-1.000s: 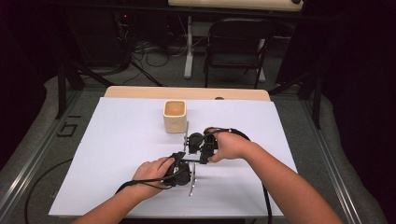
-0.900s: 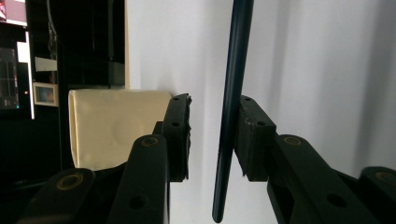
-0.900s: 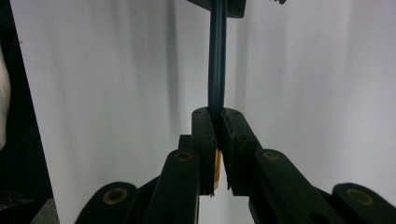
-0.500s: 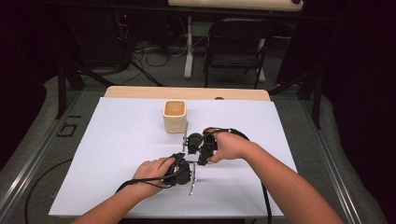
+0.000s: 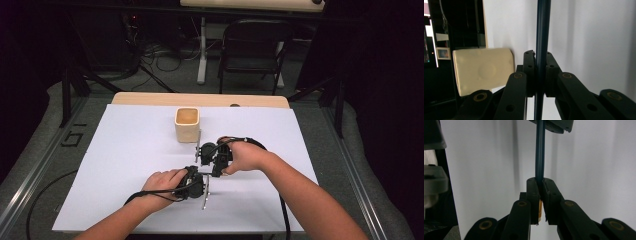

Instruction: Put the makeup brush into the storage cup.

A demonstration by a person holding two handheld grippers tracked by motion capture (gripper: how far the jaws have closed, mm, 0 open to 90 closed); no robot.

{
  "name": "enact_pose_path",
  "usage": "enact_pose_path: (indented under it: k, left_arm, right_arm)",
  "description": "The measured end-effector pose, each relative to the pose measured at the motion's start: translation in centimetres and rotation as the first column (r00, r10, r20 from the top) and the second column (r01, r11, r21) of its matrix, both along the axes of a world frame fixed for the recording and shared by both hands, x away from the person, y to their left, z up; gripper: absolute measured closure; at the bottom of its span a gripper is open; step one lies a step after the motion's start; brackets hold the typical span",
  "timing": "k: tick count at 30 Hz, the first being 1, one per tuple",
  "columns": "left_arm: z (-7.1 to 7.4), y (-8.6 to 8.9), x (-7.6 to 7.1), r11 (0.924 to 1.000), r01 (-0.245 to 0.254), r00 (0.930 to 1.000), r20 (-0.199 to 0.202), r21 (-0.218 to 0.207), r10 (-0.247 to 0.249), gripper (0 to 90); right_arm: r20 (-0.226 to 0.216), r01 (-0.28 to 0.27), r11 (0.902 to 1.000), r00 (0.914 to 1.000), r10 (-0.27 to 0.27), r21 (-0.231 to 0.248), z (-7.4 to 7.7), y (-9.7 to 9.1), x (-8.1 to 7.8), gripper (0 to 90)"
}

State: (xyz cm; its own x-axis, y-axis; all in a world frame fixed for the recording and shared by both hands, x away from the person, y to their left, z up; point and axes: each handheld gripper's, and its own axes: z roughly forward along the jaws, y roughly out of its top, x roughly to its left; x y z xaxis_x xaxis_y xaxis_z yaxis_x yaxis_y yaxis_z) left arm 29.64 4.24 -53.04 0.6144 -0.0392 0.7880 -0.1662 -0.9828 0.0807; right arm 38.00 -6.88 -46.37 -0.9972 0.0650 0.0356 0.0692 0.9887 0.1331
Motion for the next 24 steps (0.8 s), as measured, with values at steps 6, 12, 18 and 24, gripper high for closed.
enact_pose_path:
  k: [6, 12, 18, 24]
  left_arm:
    - [-0.07, 0.01, -0.02, 1.0, 0.0, 1.0, -0.002, 0.003, 0.0, 83.9]
    - [-0.08, 0.01, -0.02, 1.0, -0.004, 1.0, -0.003, 0.001, 0.004, 83.9]
    - [-0.14, 0.02, 0.0, 0.9999, -0.011, 0.9999, -0.007, -0.007, 0.011, 83.9]
    - [-0.06, 0.03, 0.03, 0.9999, -0.014, 0.9999, -0.007, -0.008, 0.014, 84.0]
  right_arm:
    - [-0.002, -0.001, 1.0, 1.0, 0.001, -0.003, -0.04, 0.05, 0.0, 84.2]
    - [0.0, 0.0, 1.0, 1.0, 0.0, -0.004, -0.02, 0.07, -0.01, 84.2]
    - [0.003, 0.0, 1.0, 1.0, 0.0, -0.005, -0.01, 0.09, -0.01, 84.1]
    - [0.007, 0.01, 0.9999, 0.9999, -0.01, 0.0, 0.03, 0.01, 0.08, 79.6]
